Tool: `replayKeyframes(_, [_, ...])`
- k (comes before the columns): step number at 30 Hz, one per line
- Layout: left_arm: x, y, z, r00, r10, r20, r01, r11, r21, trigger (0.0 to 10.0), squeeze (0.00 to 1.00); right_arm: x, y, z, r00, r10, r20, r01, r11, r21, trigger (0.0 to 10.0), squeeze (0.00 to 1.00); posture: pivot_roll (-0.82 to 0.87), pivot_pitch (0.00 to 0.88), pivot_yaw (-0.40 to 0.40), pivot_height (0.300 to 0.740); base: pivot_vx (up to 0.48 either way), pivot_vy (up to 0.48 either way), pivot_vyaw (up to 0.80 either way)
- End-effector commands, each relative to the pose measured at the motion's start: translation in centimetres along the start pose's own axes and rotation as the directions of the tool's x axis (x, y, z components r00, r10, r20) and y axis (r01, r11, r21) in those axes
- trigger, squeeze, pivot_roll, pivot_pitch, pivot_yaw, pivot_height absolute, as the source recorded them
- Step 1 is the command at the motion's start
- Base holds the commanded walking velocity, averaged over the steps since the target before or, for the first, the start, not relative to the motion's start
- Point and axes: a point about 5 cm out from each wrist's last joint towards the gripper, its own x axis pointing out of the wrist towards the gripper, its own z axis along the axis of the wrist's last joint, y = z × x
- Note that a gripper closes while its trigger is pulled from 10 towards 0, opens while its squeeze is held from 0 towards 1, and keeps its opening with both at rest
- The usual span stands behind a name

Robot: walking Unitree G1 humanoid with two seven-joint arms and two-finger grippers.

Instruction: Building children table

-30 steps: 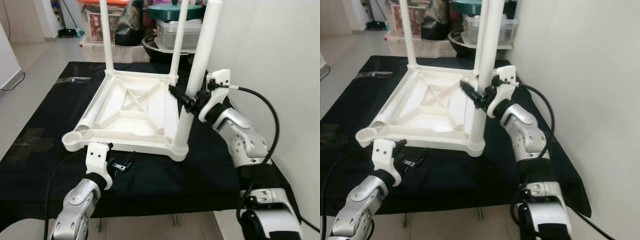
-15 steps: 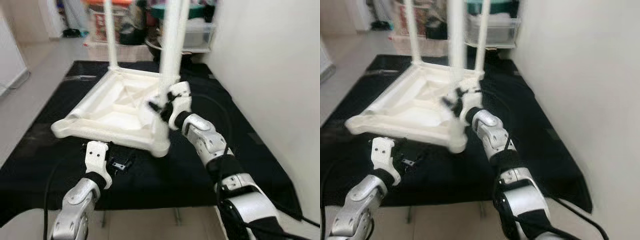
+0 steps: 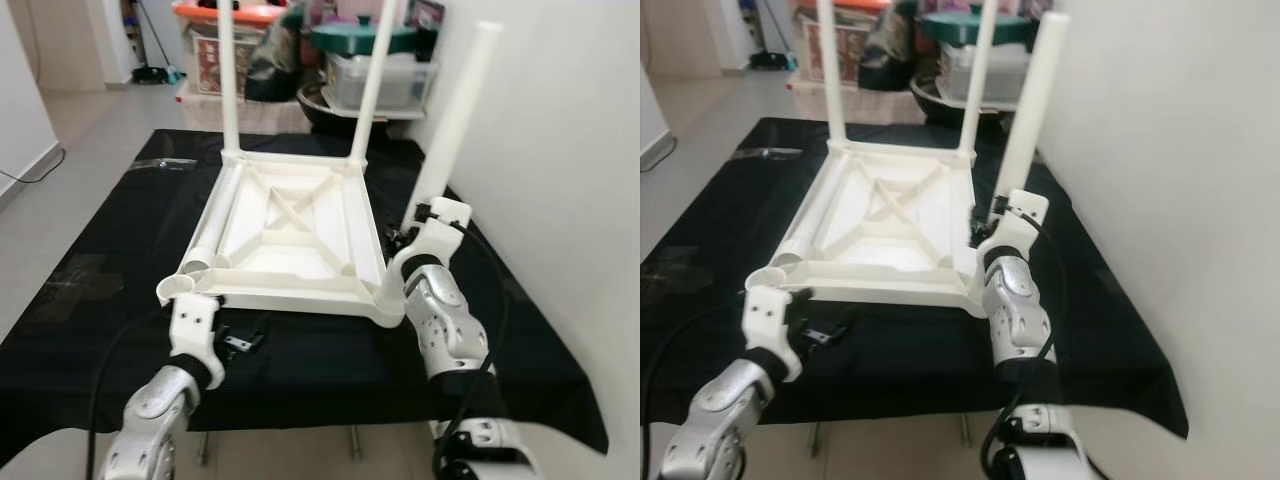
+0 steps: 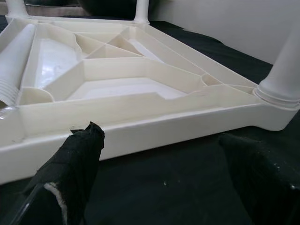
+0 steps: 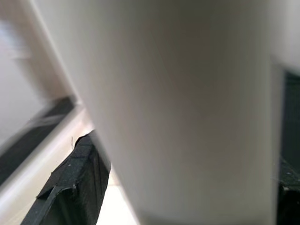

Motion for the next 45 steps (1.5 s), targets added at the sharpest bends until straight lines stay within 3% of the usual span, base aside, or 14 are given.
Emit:
replayKeyframes(1, [0.2,0.2,0.1,1.0,0.004,0.004,-0.004,1.0,-0.008,10.0,0.0,0.6,3.2,2.6,0.925,0.378,0.044,-0.379,0.925,0.008,10.0,0.0,0.07,0.0,-0.061,0.74,0.0,0.0,0.0])
replayKeyframes(14, [0.4,0.3,0.3,1.0,0.005,0.014,-0.005,1.0,-0.003,10.0,0.0,-1.5,5.2,-0.4,0.577,0.801,-0.162,-0.816,0.574,-0.068,10.0,0.0,0.1,0.0,-0.084,0.74,0.0,0.0,0.0])
replayKeyframes(15, [0.2,0.3,0.2,1.0,0.01,0.012,-0.01,1.0,-0.002,10.0,0.0,-1.7,6.0,-1.9,0.562,0.803,-0.2,-0.825,0.56,-0.072,5.2,0.0,0.1,0.0,-0.085,0.74,0.0,0.0,0.0])
replayKeyframes(19, [0.0,0.3,0.2,1.0,0.013,0.011,-0.013,1.0,-0.001,10.0,0.0,-1.7,6.5,-3.2,0.576,0.784,-0.23,-0.815,0.573,-0.089,4.4,0.0,0.1,0.0,-0.079,0.74,0.0,0.0,0.0])
replayKeyframes(20, [-0.2,0.3,0.2,1.0,0.014,0.01,-0.014,1.0,0.0,10.0,0.0,-0.9,6.2,-4.1,0.692,0.677,-0.248,-0.716,0.686,-0.126,0.0,0.0,0.1,0.0,-0.074,0.74,0.0,0.0,0.0])
replayKeyframes(24, [-0.3,0.4,0.3,1.0,0.009,0.006,-0.01,1.0,0.002,10.0,0.0,1.1,1.9,-5.2,0.947,0.173,-0.272,-0.234,0.949,-0.212,0.0,0.0,0.09,0.0,-0.064,0.74,0.0,0.0,0.0])
replayKeyframes(27, [-0.2,0.6,0.2,1.0,0.005,0.001,-0.005,1.0,0.01,10.0,0.0,-0.5,-4.4,-6.0,0.894,-0.376,-0.244,0.314,0.914,-0.257,0.0,0.0,0.09,0.0,-0.063,0.74,0.0,0.0,0.0])
replayKeyframes(30, [-0.1,0.5,0.3,1.0,0.003,0.002,-0.003,1.0,0.012,10.0,0.0,-1.6,-5.9,-6.2,0.841,-0.495,-0.219,0.435,0.858,-0.272,0.0,0.0,0.09,0.0,-0.063,0.74,0.0,0.0,0.0])
replayKeyframes(31, [-0.1,0.4,0.5,1.0,0.0,0.008,0.0,1.0,0.011,10.0,0.0,-2.6,-6.0,-6.2,0.831,-0.525,-0.183,0.469,0.839,-0.277,2.5,0.0,0.09,0.0,-0.058,0.74,0.0,0.0,0.0])
replayKeyframes(32, [-0.2,0.3,0.7,1.0,-0.005,0.014,0.005,1.0,0.008,10.0,0.0,-3.2,-5.4,-5.9,0.841,-0.518,-0.154,0.466,0.839,-0.282,9.6,0.0,0.08,0.0,-0.056,0.74,0.0,0.0,0.0])
replayKeyframes(38, [-0.3,0.2,0.1,1.0,-0.005,-0.006,0.005,1.0,0.006,10.0,0.0,-2.3,1.3,-3.9,0.999,-0.001,-0.048,-0.005,0.992,-0.125,10.0,0.0,0.08,0.0,-0.048,0.74,0.0,0.0,0.0])
replayKeyframes(39, [-0.1,0.1,0.2,1.0,-0.007,-0.002,0.007,1.0,0.003,10.0,0.0,-1.9,2.3,-3.5,0.993,0.11,-0.046,-0.114,0.99,-0.087,10.0,1.0,0.08,0.0,-0.049,0.74,0.0,0.0,0.0])
replayKeyframes(44, [0.1,0.0,0.8,1.0,-0.022,0.013,0.022,1.0,0.006,10.0,0.0,-0.6,4.3,-0.6,0.899,0.433,-0.071,-0.439,0.886,-0.15,10.0,1.0,0.08,0.0,-0.053,0.74,0.0,0.0,0.0])
replayKeyframes(45, [0.1,0.3,0.7,1.0,-0.016,0.012,0.016,1.0,0.01,10.0,0.0,-0.6,4.5,0.3,0.859,0.506,-0.08,-0.512,0.84,-0.183,10.0,0.0,0.09,0.0,-0.058,0.74,0.0,0.0,0.0])
